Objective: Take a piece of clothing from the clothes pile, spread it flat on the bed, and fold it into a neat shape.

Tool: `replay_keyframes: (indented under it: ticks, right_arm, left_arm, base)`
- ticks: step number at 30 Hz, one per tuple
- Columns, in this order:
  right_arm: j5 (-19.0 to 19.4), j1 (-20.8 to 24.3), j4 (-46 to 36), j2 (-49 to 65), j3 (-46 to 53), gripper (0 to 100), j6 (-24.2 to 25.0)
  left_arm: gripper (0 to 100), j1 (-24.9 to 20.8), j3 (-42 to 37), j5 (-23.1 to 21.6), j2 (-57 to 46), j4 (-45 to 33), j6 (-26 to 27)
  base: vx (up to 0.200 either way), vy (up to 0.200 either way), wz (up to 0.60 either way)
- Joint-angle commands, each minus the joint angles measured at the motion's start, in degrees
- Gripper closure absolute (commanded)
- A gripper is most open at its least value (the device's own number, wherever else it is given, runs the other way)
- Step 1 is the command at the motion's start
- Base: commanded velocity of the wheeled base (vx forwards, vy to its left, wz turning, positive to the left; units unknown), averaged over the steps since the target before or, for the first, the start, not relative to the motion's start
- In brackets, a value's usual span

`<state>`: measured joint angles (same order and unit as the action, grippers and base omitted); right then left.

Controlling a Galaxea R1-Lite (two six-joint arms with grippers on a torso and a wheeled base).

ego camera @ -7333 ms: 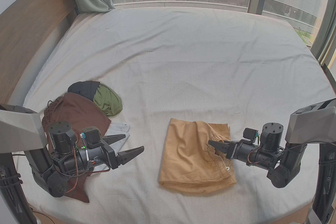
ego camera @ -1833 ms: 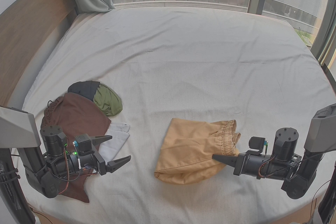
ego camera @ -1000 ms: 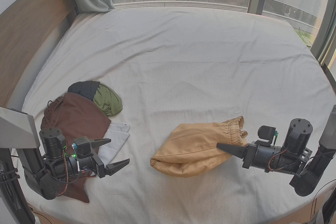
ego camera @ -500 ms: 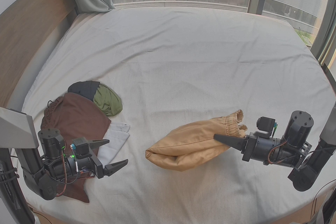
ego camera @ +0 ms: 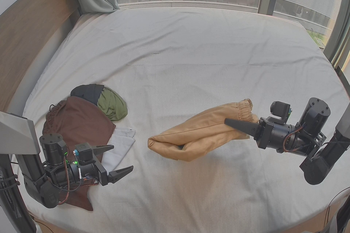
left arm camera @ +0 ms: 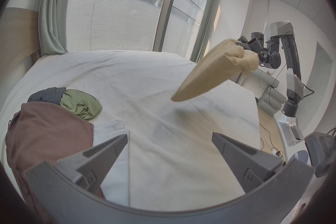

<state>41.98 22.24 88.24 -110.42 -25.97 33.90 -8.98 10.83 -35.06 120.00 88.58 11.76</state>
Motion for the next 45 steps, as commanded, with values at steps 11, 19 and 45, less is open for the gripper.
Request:
replay_keyframes:
  ticks: [11, 19, 45]
  right_arm:
    - [1.7, -3.5, -0.2, -9.5, -16.9, 100, 4.2]
    - [1.7, -3.5, -4.7, -13.6, -26.8, 100, 6.0]
    - [1.1, -7.5, -25.5, -26.2, -58.8, 100, 6.2]
  left_arm:
    - [0, 0.0, 0.1, -0.1, 0.0, 0.1, 0.0]
    - [0, 0.0, 0.1, -0.1, 0.0, 0.1, 0.0]
    - [0, -0.2, 0.1, -0.4, 0.1, 0.0, 0.1]
  base:
    - [0.0, 0.0, 0.0]
    - [0.0, 0.0, 0.0]
    - [0.0, 0.0, 0.0]
